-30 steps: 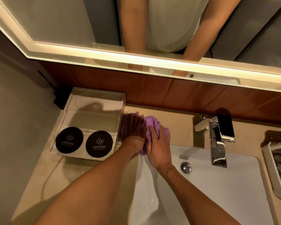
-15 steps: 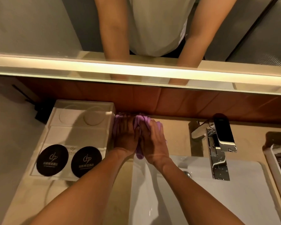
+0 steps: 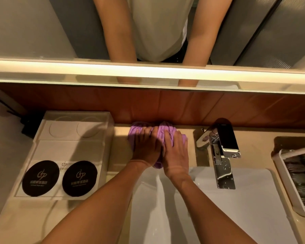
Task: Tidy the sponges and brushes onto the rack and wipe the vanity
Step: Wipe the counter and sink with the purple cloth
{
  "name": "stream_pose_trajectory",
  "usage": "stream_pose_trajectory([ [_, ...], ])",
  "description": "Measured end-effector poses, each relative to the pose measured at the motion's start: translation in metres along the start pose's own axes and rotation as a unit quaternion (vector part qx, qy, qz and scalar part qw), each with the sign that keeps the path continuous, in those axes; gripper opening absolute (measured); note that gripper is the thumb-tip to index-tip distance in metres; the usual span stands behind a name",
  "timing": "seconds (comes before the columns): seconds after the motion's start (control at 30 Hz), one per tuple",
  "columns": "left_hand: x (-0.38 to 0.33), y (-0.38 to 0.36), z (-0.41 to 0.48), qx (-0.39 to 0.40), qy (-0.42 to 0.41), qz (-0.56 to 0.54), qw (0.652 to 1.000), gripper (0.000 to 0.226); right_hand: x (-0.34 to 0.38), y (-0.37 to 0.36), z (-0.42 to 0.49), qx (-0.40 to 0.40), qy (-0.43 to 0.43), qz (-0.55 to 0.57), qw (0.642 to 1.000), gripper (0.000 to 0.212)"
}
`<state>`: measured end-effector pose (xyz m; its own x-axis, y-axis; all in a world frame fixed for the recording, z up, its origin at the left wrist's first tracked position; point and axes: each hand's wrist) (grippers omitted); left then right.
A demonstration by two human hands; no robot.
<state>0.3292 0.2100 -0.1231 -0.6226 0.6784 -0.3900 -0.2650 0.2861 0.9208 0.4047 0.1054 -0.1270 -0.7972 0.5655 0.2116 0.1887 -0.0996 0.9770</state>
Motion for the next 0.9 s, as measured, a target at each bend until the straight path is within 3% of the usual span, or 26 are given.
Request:
stream_pose_trajectory([
  [0.13,-0.015,-0.004,0.003,0.044,-0.029,0.011,0.999,0.073,-0.012,-0.004,-0.005,-0.046,-0.049,-0.029,0.997,0.089],
  [0.3,-0.020,-0.006,-0.006,0.022,-0.100,-0.025,0.994,0.063,-0.009,-0.012,-0.021,-0.130,-0.095,-0.011,0.987,0.063],
  [0.4,-0.032,-0.004,-0.019,0.049,-0.114,-0.076,0.989,0.073,-0.013,-0.007,-0.039,-0.132,-0.099,0.012,0.986,0.060],
  [0.53,-0.050,-0.009,-0.030,0.140,-0.093,-0.068,0.983,0.091,-0.026,-0.003,-0.064,-0.103,-0.135,0.101,0.980,0.059],
  [0.63,-0.070,-0.009,-0.040,0.185,-0.082,-0.058,0.978,0.067,-0.033,0.012,-0.085,-0.121,-0.157,0.182,0.963,0.049],
  [0.77,-0.093,-0.014,-0.054,0.215,-0.107,-0.045,0.970,0.065,-0.056,0.024,-0.111,-0.108,-0.182,0.182,0.960,0.024],
  [0.8,-0.097,-0.019,-0.057,0.216,-0.127,-0.037,0.967,0.067,-0.065,0.020,-0.115,-0.093,-0.174,0.201,0.960,0.025],
  [0.9,-0.108,-0.036,-0.066,0.216,-0.115,-0.062,0.967,0.075,-0.083,0.027,-0.124,-0.112,-0.203,0.243,0.942,0.060],
])
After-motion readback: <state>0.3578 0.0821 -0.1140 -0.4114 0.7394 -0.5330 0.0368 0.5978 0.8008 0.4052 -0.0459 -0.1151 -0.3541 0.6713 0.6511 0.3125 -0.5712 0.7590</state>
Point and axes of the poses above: each hand's wrist, its own z-axis towards the middle knuckle, its own y-axis out of the back of the hand, x = y × z, and after that the axes turned 2 degrees about y, right-handed
